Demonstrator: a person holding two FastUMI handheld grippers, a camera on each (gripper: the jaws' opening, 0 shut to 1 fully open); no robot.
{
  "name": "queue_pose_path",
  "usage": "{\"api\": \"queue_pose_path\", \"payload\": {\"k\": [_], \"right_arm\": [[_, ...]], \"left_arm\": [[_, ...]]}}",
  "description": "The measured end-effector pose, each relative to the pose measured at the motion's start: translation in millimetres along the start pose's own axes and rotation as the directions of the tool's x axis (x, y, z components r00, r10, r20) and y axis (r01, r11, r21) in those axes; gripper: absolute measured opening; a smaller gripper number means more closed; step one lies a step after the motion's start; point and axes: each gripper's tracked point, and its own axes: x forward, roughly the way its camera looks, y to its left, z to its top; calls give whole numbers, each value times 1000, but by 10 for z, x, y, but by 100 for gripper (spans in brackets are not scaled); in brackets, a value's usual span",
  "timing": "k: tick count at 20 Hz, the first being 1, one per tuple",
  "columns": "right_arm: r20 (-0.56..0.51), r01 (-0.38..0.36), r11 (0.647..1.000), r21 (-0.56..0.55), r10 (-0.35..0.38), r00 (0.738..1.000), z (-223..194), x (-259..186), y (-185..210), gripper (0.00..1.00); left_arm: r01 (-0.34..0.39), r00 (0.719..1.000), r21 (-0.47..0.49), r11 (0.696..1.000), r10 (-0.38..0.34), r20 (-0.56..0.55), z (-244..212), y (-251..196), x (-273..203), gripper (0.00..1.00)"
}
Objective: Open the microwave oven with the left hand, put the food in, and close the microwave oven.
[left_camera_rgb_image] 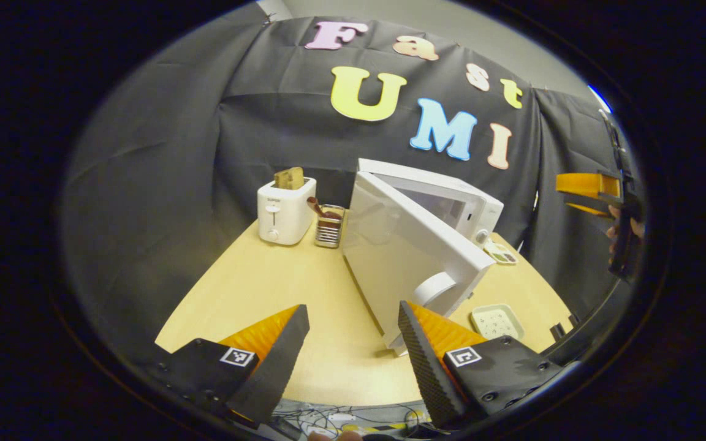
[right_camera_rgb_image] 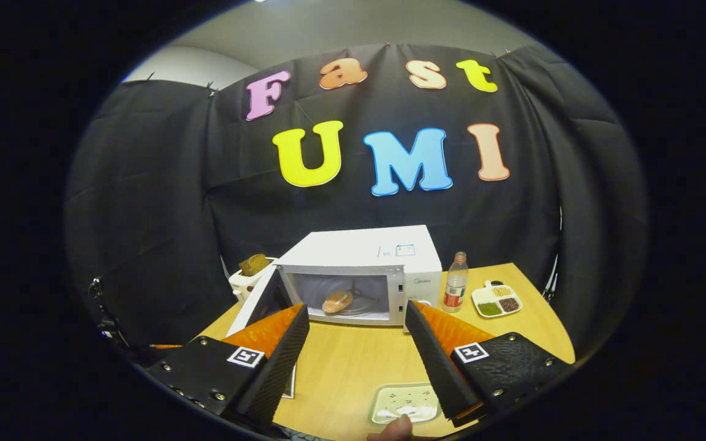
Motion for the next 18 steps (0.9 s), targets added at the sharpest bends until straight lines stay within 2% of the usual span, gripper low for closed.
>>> {"api": "queue_pose_path", "payload": {"k": [3,6,8,9,11,13,14,18], "right_arm": [[-36,-36,999,-29,35,999,-56,-256,-126,97],[-34,-45,999,-11,45,998,-75,-450,-374,97],[-40,-49,999,-12,49,998,-140,-548,-555,97],[-57,-57,998,-23,56,997,-228,-648,-628,97],[-70,-65,997,-47,61,996,-251,-724,-767,97],[-53,-51,997,-61,48,997,-224,-750,-878,97],[-59,-26,998,-64,23,998,-239,-768,-945,97],[-64,61,998,-26,-62,996,-193,-872,-1006,97]], "left_arm": [[-20,1000,21,1000,20,-21,29,-125,255,94],[-22,999,9,1000,22,-29,72,-325,434,98],[-27,999,43,999,29,-32,129,-504,496,98],[-26,999,64,998,28,-35,153,-602,535,94],[-11,999,97,995,14,-30,219,-858,660,98],[29,999,110,994,-26,-23,296,-1179,823,97],[55,998,108,993,-53,-24,315,-1323,924,100],[175,985,123,977,-173,-30,435,-1746,1365,98]]}}
